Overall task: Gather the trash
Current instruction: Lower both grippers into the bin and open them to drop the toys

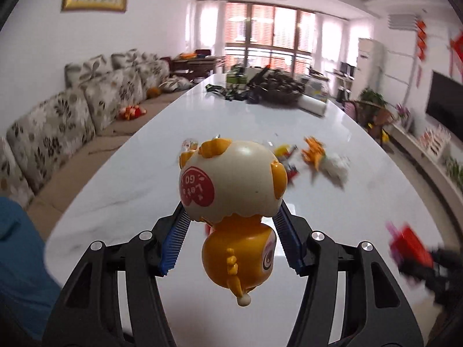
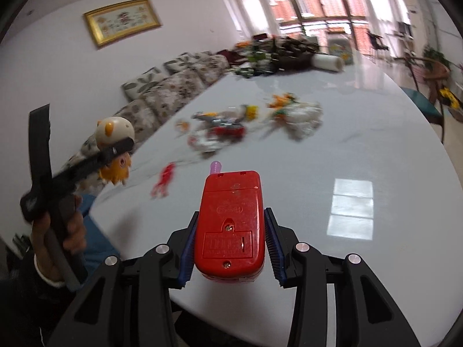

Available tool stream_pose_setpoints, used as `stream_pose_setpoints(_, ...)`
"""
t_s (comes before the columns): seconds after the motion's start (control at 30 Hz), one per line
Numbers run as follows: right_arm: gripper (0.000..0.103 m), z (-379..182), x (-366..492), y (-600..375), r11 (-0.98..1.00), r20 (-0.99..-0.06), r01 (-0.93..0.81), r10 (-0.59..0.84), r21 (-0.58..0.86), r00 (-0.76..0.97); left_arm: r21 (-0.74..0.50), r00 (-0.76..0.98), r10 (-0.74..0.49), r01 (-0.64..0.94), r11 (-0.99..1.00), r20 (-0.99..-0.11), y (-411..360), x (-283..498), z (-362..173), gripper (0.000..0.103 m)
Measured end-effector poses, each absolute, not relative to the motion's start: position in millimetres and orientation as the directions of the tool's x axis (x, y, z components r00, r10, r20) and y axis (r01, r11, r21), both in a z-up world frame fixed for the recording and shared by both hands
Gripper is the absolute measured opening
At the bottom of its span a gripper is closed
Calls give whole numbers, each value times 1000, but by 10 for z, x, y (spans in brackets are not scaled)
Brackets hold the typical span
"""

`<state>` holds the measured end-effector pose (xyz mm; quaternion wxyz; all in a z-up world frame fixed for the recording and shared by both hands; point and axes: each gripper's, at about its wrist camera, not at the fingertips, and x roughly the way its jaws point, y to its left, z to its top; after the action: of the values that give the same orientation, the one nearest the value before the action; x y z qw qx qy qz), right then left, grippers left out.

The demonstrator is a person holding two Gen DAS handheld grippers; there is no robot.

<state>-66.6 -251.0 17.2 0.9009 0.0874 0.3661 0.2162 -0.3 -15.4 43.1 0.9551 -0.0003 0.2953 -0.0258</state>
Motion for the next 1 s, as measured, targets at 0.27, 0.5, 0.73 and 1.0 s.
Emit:
stream_pose_setpoints(0.27,42,-20,-1572,-2089,790,-677,-484,590,375,439,9,701,-179,256,967,-690,3,-1153,-81,57)
stream_pose_setpoints(0.5,43,-904,-1704,-1755,784,-812,-479,542,394,219,-129,299,-245,360,924,-922,193,-1140,-1313,57)
stream_pose_setpoints(0.73,61,-1470,-1420,-1610,817,-898,-498,412,289,155,-76,68,-110,376,923,-992,153,-832,-2435,62)
stream_pose_setpoints(1.0,64,-491,-1231,-1746,805,-789,-528,500,272,356,-35,130,-106,456,889,-986,126,-897,-2249,73)
